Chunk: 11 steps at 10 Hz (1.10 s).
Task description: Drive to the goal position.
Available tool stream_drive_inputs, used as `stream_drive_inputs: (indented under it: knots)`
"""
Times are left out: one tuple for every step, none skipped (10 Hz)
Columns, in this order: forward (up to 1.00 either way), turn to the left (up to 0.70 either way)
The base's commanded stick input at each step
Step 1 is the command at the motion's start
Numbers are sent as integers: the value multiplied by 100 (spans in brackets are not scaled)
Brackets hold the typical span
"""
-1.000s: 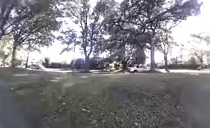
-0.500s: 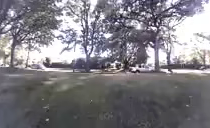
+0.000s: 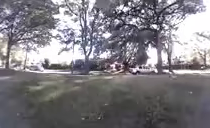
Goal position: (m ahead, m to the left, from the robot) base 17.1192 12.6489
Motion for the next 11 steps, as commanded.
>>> stream_drive_inputs:
  knots:
    - [100,39]
    - [100,27]
    - [100,13]
    - [100,1]
    - [100,0]
    - [100,0]
    - [100,0]
    - [100,0]
    - [100,0]
    - [100,0]
    - [100,0]
